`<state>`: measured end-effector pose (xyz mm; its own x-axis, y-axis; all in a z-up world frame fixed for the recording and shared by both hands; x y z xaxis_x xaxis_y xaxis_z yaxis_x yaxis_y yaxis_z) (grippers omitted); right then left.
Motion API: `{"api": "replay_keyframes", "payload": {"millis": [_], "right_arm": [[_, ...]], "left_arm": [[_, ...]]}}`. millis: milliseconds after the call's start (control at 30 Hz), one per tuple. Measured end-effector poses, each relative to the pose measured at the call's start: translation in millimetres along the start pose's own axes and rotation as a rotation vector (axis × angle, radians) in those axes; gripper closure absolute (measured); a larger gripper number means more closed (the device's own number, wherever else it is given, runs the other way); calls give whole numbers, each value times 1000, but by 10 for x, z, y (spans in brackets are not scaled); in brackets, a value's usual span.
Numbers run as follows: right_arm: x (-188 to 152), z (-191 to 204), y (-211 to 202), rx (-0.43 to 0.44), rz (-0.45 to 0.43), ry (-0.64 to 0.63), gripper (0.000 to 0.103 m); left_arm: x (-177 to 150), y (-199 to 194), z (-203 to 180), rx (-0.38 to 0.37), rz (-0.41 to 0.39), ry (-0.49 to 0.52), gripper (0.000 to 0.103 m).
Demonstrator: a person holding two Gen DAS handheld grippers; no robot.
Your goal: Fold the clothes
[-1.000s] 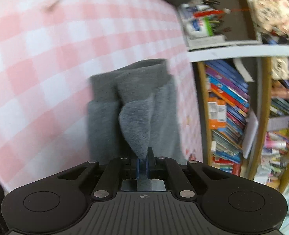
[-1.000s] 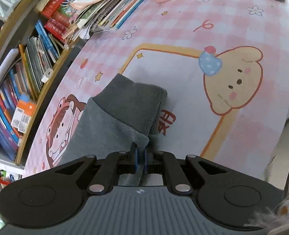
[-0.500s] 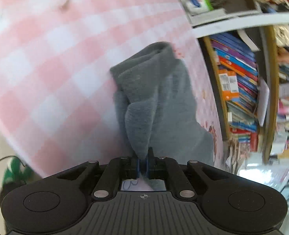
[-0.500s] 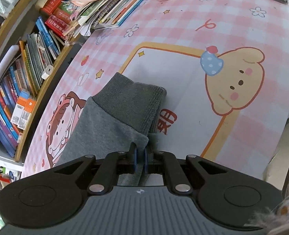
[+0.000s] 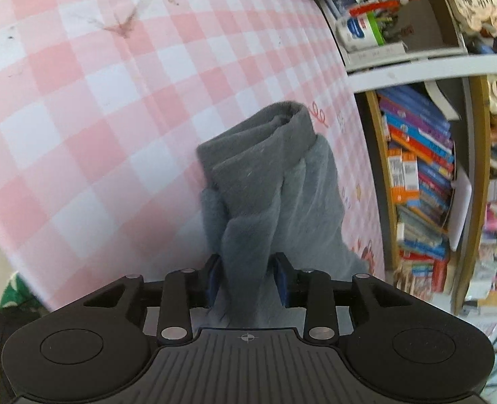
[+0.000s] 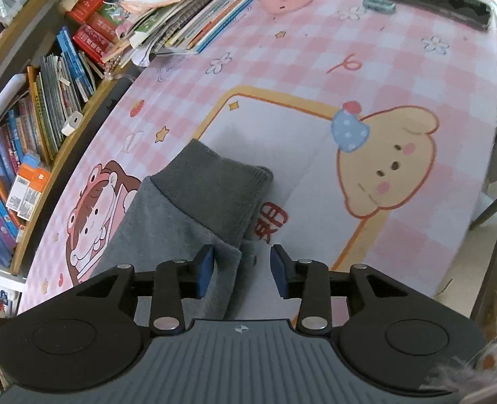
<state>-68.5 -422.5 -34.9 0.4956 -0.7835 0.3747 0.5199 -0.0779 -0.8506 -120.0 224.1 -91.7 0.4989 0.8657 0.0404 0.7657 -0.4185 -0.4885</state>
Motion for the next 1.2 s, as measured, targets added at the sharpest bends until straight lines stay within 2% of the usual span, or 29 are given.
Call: {"api": "replay_keyframes", "payload": {"millis": [67,133,200,267,333,433,533,567,633,700,767,867,1033,1133,1200], "right_arm": [[1,56,37,0,-12,3,73],[-17,122,67,-2,-23,8,84],[-48,197,89,-2,-33,11,86],[-102,285,88,18,-45,-3,87],[-146,348,87,35,-50,-15,87],[-195,399,90,49,-43,-36,87],[-268,406,84,64,-20,-53,87],[-300,411,84,75,-9,-59,87],[-364,422,84,95,10,-73,87],[-416,436,83,104,15,-90,87],[-427,448,97,106,24,-91,87],[-424,482,91,95,13,-108,87],[-395,545,114,79,-14,-130,88],[-339,649,-31,109,-97,-154,88],[-334,756,-239,173,-186,-196,88]], "left_arm": [[17,77,-50,2,-19,-8,70],[37,155,-110,6,-27,1,74],[75,270,-201,4,-32,30,78],[138,363,-286,-16,-41,81,87],[208,396,-388,-48,-41,107,90],[234,296,-690,-144,-54,214,92],[194,1,-984,-309,-119,345,92],[205,-75,-1008,-332,-141,372,92],[328,-106,-806,-244,-171,359,92],[499,-5,-416,-79,-148,224,92],[526,35,-195,-23,-144,172,92],[484,24,-133,-62,-170,148,91],[521,89,-40,-51,-157,90,86],[515,120,-39,-53,-134,72,85],[507,137,-51,-50,-122,81,85]]}}
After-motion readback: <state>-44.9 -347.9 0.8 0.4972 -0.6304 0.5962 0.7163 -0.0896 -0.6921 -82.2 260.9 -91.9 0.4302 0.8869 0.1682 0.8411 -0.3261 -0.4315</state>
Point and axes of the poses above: each gripper's, at about its wrist camera, not at the fingertips, and y roughly the way its jaws point, z to its left, x to its top, the point moved 1 cm from there along y, roughly the way its jaws point, and after that the axes turned 10 degrees about -x, right-handed, at the moved point
